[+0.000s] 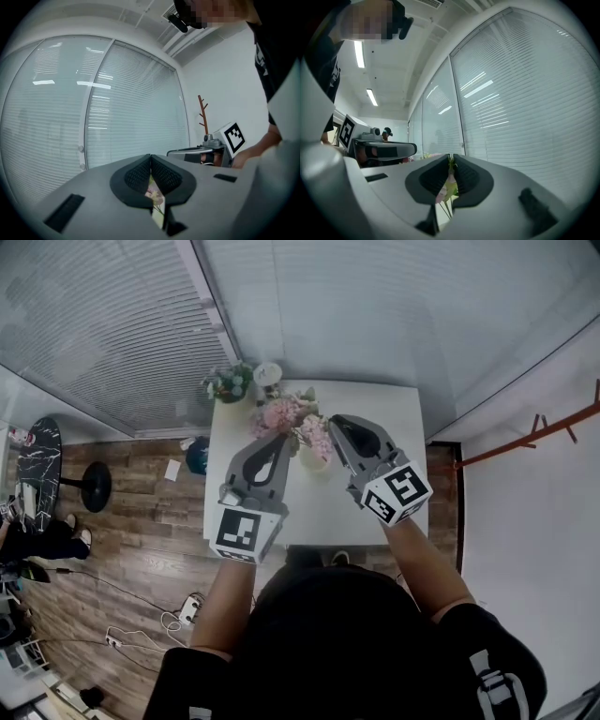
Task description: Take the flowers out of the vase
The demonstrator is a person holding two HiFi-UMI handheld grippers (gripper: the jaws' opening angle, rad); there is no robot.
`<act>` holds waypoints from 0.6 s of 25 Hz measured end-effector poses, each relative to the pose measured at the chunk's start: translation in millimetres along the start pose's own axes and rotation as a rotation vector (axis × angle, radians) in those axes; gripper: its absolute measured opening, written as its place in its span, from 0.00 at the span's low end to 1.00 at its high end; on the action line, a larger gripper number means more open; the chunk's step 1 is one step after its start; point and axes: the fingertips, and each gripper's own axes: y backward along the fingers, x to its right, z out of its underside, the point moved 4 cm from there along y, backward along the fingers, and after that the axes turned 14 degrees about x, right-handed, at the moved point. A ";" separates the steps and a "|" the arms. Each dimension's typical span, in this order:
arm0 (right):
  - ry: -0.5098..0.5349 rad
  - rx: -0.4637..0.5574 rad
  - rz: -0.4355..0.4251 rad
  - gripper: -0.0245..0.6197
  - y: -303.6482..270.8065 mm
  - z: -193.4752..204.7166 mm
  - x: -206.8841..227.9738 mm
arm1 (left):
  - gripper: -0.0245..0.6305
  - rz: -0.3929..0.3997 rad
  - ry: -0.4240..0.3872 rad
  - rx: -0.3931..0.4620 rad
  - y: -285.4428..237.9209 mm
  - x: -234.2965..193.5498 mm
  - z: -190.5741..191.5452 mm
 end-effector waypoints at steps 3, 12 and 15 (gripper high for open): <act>0.015 0.030 -0.008 0.09 -5.9 -10.7 -0.8 | 0.06 -0.002 0.019 0.022 -1.9 -7.1 -7.6; 0.066 0.121 -0.015 0.09 -16.3 -54.0 -4.0 | 0.06 0.016 0.005 0.112 -14.0 -15.3 -44.5; 0.086 0.138 0.000 0.09 -19.3 -62.7 -1.6 | 0.06 0.027 0.005 0.128 -19.9 -19.6 -49.2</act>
